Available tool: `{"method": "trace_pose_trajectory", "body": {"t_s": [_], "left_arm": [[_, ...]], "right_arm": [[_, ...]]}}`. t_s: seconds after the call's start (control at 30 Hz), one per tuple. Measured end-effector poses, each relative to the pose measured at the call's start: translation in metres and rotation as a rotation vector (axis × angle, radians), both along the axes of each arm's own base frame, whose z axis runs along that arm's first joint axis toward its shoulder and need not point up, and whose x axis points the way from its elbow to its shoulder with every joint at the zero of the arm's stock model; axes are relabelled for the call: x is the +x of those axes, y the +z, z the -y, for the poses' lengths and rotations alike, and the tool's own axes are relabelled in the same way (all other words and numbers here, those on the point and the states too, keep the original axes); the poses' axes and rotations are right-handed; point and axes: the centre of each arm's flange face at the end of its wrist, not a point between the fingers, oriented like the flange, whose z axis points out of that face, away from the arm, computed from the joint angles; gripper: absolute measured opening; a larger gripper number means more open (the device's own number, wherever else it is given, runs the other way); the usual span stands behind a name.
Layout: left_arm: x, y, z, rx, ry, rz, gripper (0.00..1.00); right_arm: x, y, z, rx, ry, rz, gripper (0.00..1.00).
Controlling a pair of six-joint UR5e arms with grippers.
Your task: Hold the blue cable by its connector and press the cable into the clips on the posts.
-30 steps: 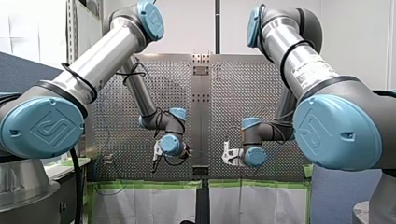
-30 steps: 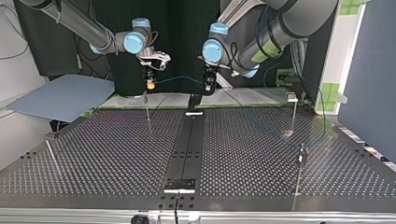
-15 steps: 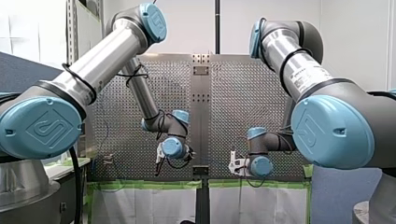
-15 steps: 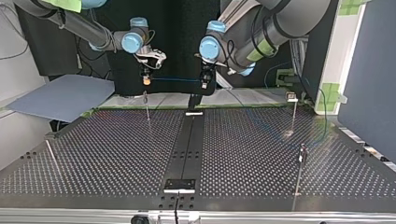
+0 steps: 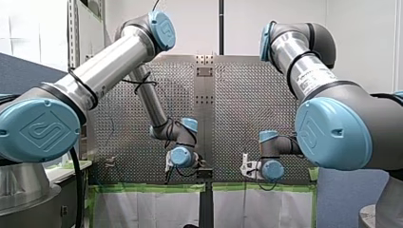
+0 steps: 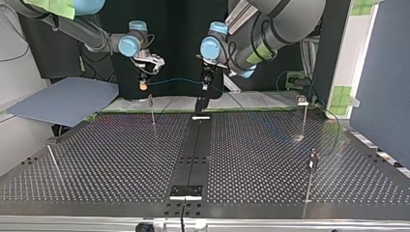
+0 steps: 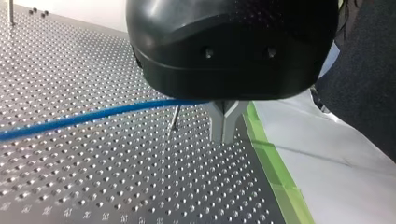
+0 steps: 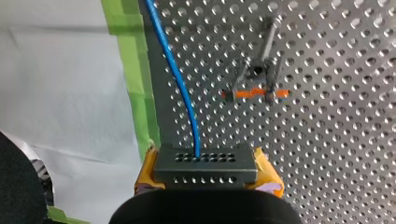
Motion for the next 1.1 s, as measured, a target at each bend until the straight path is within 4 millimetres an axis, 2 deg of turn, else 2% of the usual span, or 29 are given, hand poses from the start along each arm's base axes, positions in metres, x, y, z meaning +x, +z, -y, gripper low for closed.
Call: {"method": "trace_pose_trajectory", "body": {"t_s": [0.27, 0.4, 0.6, 0.87, 1.1], "left_arm": [[0.006, 0.005, 0.022, -0.024, -0.006, 0.034, 0.0], [0.008, 0.0, 0.032, -0.033, -0.017, 0.035, 0.0], [0.003, -0.017, 0.053, -0.037, -0.047, 0.026, 0.0], [-0.016, -0.043, 0.089, -0.041, -0.092, 0.009, 0.0], [-0.028, -0.064, 0.108, -0.016, -0.109, -0.014, 0.0]], "right_arm": [[-0.015, 0.001, 0.011, -0.021, -0.021, 0.011, 0.02], [-0.025, 0.0, 0.015, -0.028, -0.031, 0.017, 0.02], [-0.035, 0.001, 0.023, -0.052, -0.033, 0.029, 0.02], [-0.05, 0.003, 0.035, -0.083, -0.032, 0.05, 0.02], [-0.064, 0.003, 0.043, -0.088, -0.035, 0.052, 0.02]]}}
